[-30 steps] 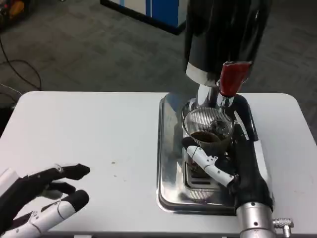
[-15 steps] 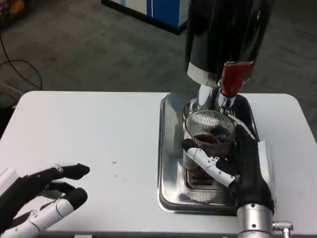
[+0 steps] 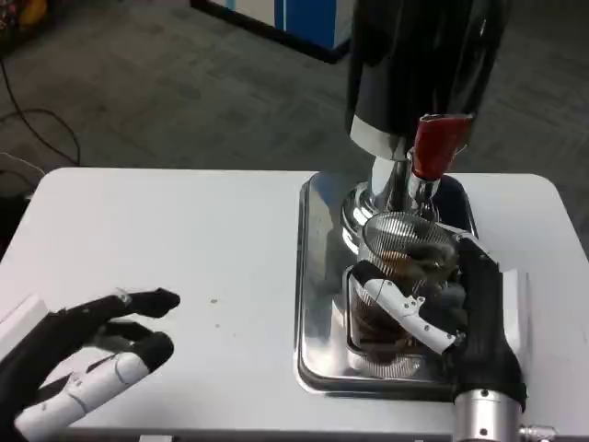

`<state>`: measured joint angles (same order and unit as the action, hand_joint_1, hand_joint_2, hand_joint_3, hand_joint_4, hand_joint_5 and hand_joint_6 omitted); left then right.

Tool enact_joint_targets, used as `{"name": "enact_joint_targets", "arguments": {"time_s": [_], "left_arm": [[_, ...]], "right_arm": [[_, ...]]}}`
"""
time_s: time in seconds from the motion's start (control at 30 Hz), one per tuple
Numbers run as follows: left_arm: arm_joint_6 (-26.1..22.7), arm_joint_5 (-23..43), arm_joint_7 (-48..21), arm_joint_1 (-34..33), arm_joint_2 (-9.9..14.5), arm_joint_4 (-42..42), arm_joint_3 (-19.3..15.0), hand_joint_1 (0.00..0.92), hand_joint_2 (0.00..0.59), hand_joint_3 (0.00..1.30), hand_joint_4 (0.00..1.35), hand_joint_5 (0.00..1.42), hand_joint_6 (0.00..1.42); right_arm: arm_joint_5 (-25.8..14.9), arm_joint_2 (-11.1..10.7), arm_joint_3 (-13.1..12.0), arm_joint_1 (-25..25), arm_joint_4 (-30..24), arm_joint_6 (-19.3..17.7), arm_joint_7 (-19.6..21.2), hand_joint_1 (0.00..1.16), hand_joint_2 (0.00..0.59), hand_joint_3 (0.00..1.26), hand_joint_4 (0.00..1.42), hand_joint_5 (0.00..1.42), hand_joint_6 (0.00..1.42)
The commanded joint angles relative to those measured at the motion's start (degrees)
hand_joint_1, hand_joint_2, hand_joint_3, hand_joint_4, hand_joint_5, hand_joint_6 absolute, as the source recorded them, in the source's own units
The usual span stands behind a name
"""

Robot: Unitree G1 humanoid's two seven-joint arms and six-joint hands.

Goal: Grasp the cup under the faucet to collect the drink, then remove the cup.

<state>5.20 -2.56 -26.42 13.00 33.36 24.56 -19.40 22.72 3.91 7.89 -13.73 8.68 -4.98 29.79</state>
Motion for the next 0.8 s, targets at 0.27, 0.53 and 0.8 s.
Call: {"name": "enact_joint_targets", "arguments": {"time_s": [0.27, 0.53, 0.8], "left_arm": [[-0.1, -0.4, 0.0, -6.4, 0.7, -1.8, 3.2, 0.019, 0.109, 0.3, 0.25, 0.33, 0.33], [-0.7, -1.2, 0.2, -10.6, 0.8, -1.5, 5.4, 0.017, 0.109, 0.29, 0.25, 0.32, 0.33], [-1.2, -1.9, 0.4, -13.9, 0.5, -1.9, 8.3, 0.004, 0.108, 0.28, 0.23, 0.32, 0.33]], "right_arm": [[-1.3, -0.7, -2.5, 3.9, -6.4, -3.2, -1.3, 0.84, 0.165, 0.89, 1.1, 1.4, 1.32], [-2.8, -3.4, -3.7, 8.0, -13.1, -4.3, -6.0, 0.84, 0.165, 0.91, 1.12, 1.42, 1.37], [-5.7, -7.5, -6.7, 13.4, -19.8, -5.1, -12.7, 0.84, 0.165, 0.94, 1.14, 1.42, 1.4]]}}
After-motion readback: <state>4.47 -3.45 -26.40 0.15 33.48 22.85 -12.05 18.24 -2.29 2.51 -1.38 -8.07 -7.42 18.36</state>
